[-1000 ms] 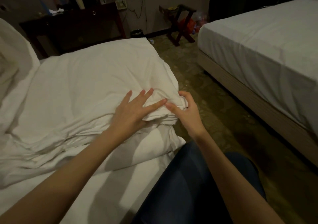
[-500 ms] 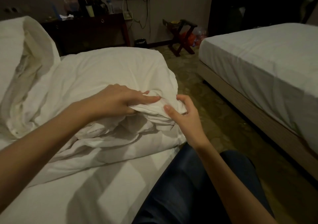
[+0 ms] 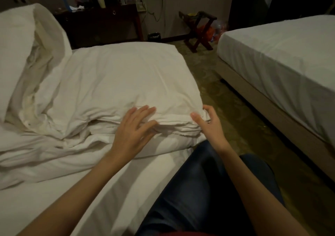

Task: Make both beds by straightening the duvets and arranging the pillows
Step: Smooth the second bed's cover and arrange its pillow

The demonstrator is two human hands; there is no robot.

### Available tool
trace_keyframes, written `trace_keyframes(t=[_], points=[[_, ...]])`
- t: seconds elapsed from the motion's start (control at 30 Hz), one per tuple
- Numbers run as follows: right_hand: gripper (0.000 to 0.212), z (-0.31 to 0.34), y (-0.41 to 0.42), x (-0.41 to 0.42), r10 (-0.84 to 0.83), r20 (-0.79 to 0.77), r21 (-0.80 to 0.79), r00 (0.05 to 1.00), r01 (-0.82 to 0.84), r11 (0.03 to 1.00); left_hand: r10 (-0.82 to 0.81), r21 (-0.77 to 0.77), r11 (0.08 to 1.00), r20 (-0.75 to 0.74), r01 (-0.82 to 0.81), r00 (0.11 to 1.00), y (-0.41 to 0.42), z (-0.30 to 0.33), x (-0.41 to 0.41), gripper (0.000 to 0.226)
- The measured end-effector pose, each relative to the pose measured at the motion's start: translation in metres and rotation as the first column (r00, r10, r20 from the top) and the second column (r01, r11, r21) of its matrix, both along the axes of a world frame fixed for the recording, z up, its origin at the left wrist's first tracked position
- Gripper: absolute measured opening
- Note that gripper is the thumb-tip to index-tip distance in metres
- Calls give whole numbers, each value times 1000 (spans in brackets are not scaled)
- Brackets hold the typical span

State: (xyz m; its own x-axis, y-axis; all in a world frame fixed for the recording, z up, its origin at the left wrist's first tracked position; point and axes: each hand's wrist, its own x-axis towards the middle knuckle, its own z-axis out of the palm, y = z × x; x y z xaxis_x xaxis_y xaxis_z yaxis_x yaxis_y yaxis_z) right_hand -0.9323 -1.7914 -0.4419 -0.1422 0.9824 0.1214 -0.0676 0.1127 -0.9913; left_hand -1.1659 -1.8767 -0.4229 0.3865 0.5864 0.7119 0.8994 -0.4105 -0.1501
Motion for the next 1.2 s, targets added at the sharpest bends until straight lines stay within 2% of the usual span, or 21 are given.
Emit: trace_keyframes(t=[0.1,0.23,0.37,0.53,0.67,0.8,0.9,0.97,1.1,1.2], points=[[27,4,5,0,-5,-16,7,1000,5,1000,81,63,994,79,-86,994,-19,-16,-20,19],[28,3,9,0,-8,6,31,1000,7,999,181,-21,984,147,-180,973,-31,-30,-36,23],[30,5,8,0,7,42,40,999,-8,999,173,-26,985,95,-171,980,-26,-33,-44,29],[30,10,5,0,25,35,19,999,-26,999,190,27,981,-27,-190,981,-20,-38,-55,6],[35,12,3,1,16,52,2,999,-16,1000,173,-70,983,67,-168,983,-17,-24,-61,23],[41,20,-1,0,-19,77,16,997,18,1000,101,-263,964,234,-37,967,-31,7,-79,31],[38,26,-3,-1,-35,54,39,998,33,999,80,-311,950,355,37,931,-43,32,-95,35],[34,23,-5,-4,-38,77,55,996,34,998,78,-313,950,310,24,947,-48,35,-105,36],[29,0,-6,-5,-37,203,81,978,21,997,147,-355,927,51,-119,988,-44,12,-104,29],[34,-7,1,-4,-53,238,73,970,37,997,178,-273,943,-68,-189,982,-43,2,-87,29]])
